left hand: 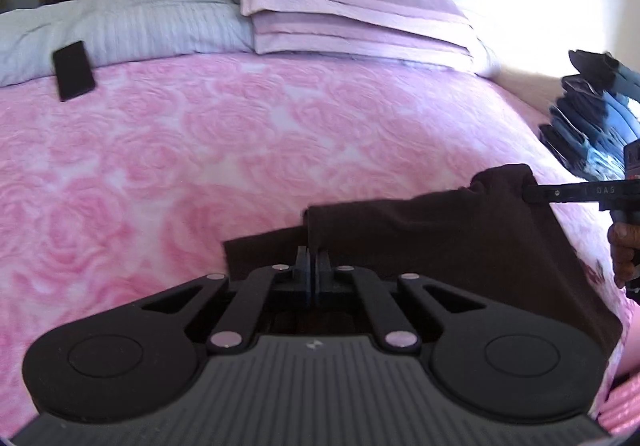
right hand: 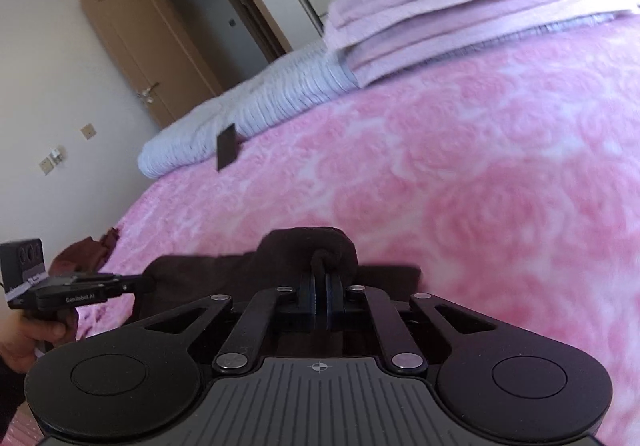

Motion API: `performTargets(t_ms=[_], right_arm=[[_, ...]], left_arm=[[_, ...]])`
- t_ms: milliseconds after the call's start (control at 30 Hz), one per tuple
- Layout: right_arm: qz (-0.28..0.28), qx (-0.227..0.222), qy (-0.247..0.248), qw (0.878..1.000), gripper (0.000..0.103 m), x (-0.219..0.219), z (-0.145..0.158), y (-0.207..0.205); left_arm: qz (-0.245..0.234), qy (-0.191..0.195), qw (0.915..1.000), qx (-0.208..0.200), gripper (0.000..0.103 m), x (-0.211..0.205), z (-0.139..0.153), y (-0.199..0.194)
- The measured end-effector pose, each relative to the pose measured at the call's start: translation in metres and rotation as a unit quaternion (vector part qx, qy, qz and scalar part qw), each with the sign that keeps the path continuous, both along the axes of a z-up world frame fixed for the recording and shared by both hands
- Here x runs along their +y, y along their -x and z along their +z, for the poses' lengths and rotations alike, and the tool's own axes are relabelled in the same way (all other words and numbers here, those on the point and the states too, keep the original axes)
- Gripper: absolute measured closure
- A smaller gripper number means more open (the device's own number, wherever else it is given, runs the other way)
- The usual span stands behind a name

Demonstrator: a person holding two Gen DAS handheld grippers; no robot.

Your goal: Fold clothes

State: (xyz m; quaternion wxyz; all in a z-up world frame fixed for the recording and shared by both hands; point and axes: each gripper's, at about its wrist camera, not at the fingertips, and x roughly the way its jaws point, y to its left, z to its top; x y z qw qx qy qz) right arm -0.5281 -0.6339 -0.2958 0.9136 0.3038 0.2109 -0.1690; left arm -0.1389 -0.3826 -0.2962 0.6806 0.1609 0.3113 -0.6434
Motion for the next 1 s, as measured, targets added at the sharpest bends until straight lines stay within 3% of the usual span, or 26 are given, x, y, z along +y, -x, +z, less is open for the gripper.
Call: performTargets(t_ms=[133, 233, 433, 500, 567, 700, 833, 933, 1000], right_arm=[[0.024, 0.034, 0.013, 0.999, 0.1, -0.005, -0.008, -0.028], [0.03, 0.049, -0.003, 0.998, 0.1, -0.008, -0.02, -0.036], [0.001, 0.062, 0.016, 0.998, 0.098, 0.009, -0.008, -0.018], [-0.009, 0.059, 0.015, 0.998, 0.094, 0.017, -0.001, -0.008], [-0.019, 0.044, 0.001, 0.999, 0.083, 0.024, 0.006, 0.003], [-0.026, 0.015, -0.006, 1.0, 0.077, 0.05, 0.023, 0.023], [-0.007, -0.007, -0.008, 1.0, 0.077, 0.087, 0.027, 0.035], [0.031, 0.038, 0.008, 0.999, 0.077, 0.113, 0.01, 0.026], [0.048, 0.076, 0.023, 0.996, 0.077, 0.123, -0.005, 0.02]], left_arm=[[0.002, -0.038, 0.9992, 0.009, 0.102, -0.009, -0.023, -0.007], [0.002, -0.038, 0.9992, 0.009, 0.101, -0.009, -0.023, -0.008], [0.012, -0.03, 0.9987, -0.038, 0.099, 0.007, 0.0, 0.002], [0.017, -0.024, 0.9982, -0.053, 0.099, 0.017, 0.011, 0.006], [0.017, -0.015, 0.9977, -0.063, 0.098, 0.032, 0.022, 0.014], [0.011, 0.002, 0.9967, -0.08, 0.098, 0.065, 0.04, 0.032], [-0.024, -0.019, 0.9958, -0.086, 0.097, 0.083, 0.026, 0.058], [-0.038, -0.057, 0.9937, -0.089, 0.096, 0.086, -0.006, 0.067], [-0.042, -0.05, 0.9933, -0.096, 0.096, 0.092, -0.017, 0.07]])
